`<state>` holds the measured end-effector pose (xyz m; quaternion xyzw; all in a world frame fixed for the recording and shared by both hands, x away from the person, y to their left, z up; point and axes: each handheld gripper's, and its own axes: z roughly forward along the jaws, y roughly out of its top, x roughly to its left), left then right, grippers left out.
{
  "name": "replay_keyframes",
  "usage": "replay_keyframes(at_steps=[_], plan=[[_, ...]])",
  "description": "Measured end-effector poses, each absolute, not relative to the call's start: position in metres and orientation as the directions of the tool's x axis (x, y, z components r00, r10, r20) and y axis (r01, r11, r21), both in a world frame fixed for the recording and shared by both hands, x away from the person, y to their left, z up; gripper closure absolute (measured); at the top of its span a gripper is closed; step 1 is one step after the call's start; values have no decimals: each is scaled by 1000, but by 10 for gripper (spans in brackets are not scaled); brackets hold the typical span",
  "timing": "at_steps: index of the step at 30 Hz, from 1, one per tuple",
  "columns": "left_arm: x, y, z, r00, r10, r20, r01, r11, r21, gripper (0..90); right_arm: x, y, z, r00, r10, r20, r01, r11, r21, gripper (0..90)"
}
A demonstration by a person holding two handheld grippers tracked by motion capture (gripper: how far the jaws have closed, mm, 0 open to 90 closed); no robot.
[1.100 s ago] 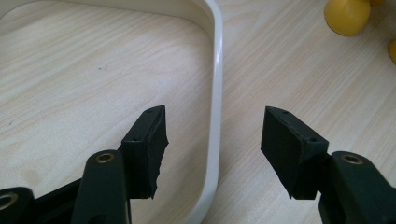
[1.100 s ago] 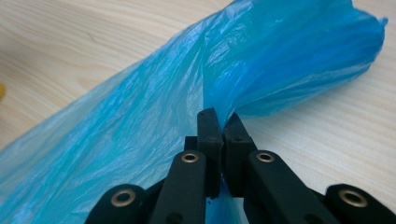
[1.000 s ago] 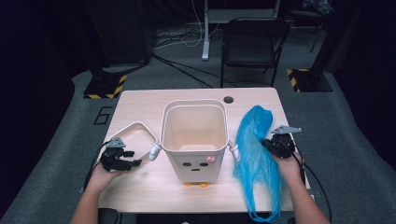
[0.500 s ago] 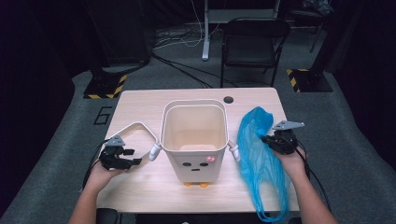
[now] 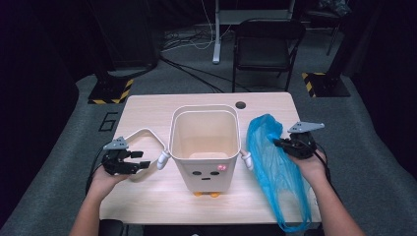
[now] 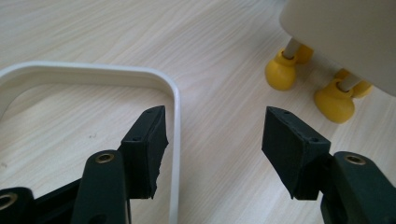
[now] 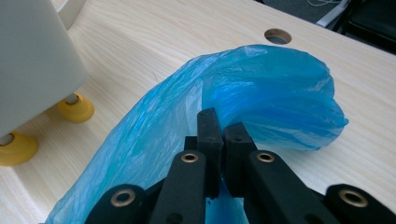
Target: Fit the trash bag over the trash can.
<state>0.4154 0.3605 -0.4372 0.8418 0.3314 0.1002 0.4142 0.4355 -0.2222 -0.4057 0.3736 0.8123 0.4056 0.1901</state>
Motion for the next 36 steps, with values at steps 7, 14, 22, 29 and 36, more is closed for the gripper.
replay_keyframes(at_steps=[7, 14, 22, 29, 36], plan=[[412, 356, -429, 774, 625, -100, 457, -442, 772, 397, 431, -223, -392, -667, 745, -7, 429, 392, 814, 879], [411, 353, -420, 782, 617, -91, 447, -453, 771, 397, 426, -222, -377, -688, 725, -18, 399, 399, 826, 879], [408, 347, -403, 803, 592, -63, 415, -480, 773, 397, 421, -220, -356, -713, 701, -28, 364, 404, 839, 879], [406, 343, -391, 811, 583, -49, 411, -509, 756, 395, 413, -220, -338, -735, 677, -38, 337, 412, 847, 880], [403, 342, -382, 823, 566, -55, 403, -513, 758, 396, 410, -220, -326, -760, 649, -29, 322, 415, 851, 880]])
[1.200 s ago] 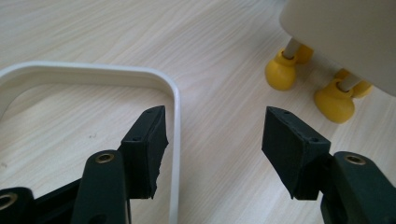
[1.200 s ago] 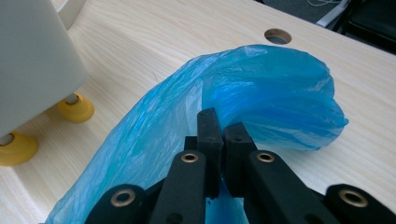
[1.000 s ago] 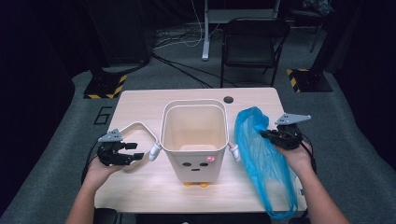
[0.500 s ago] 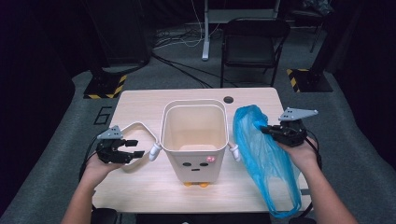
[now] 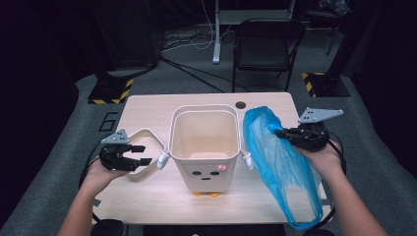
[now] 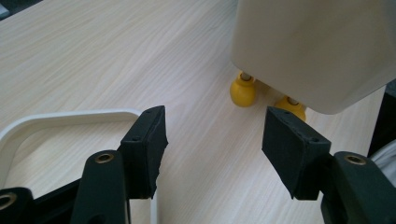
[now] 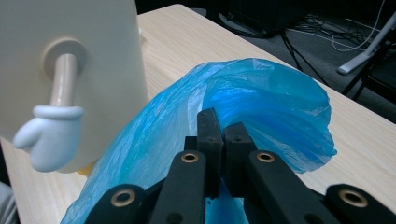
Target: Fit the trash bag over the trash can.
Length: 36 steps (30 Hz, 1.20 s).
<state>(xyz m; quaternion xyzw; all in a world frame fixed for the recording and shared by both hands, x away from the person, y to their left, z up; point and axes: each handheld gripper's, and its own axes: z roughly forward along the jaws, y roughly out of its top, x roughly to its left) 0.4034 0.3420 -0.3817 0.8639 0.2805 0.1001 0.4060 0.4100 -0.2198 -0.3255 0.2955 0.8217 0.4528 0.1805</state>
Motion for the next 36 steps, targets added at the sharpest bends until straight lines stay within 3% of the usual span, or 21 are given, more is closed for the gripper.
replay_keyframes(at_steps=[18, 36], plan=[[395, 340, -335, 860, 506, -70, 354, -491, 796, 400, 399, -211, -284, -828, 559, -36, 255, 434, 864, 879], [388, 324, -298, 889, 456, -31, 294, -518, 803, 391, 382, -209, -237, -879, 470, -79, 155, 440, 884, 878]])
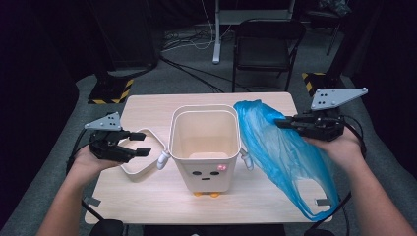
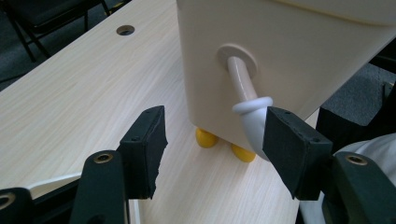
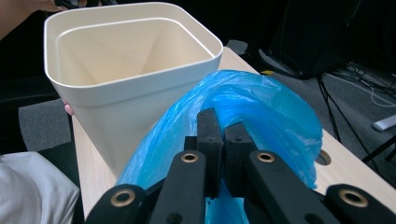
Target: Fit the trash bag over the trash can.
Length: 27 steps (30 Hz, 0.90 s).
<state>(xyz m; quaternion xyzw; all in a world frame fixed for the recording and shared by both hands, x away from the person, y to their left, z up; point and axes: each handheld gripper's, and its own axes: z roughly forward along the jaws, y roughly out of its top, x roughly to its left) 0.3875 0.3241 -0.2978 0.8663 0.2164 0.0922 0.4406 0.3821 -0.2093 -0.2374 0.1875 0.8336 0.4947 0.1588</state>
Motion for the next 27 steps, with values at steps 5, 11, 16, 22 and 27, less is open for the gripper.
replay_keyframes(at_steps=[5, 11, 16, 22, 27], plan=[[387, 320, -290, 898, 439, -30, 279, -516, 810, 391, 379, -210, -224, -888, 450, -93, 124, 430, 894, 878], [388, 316, -285, 902, 431, -27, 272, -518, 811, 388, 374, -209, -211, -896, 430, -113, 87, 419, 904, 878], [387, 314, -279, 906, 423, -24, 261, -514, 817, 384, 371, -207, -201, -901, 414, -128, 62, 414, 908, 878], [386, 314, -271, 908, 418, -19, 251, -508, 824, 383, 366, -202, -189, -911, 385, -149, 22, 407, 913, 878], [385, 312, -266, 910, 414, -14, 243, -506, 828, 381, 362, -197, -182, -921, 354, -163, -8, 401, 916, 877]])
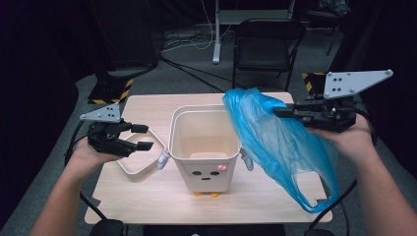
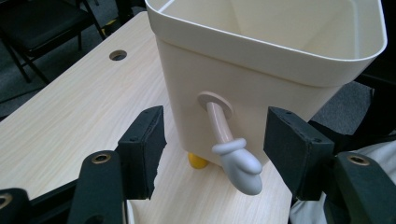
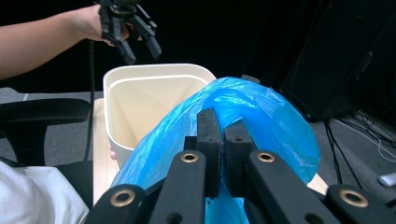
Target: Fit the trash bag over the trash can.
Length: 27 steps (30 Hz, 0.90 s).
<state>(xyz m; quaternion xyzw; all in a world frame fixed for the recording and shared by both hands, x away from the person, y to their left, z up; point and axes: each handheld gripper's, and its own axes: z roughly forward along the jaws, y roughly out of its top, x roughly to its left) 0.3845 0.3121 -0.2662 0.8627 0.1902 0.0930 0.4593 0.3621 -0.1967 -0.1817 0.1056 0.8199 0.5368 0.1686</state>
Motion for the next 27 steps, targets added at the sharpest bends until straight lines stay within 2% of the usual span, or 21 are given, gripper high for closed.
replay_keyframes(at_steps=[27], plan=[[374, 308, -248, 913, 407, 22, 199, -492, 847, 359, 341, -159, -163, -967, 158, -198, -128, 369, 920, 877]])
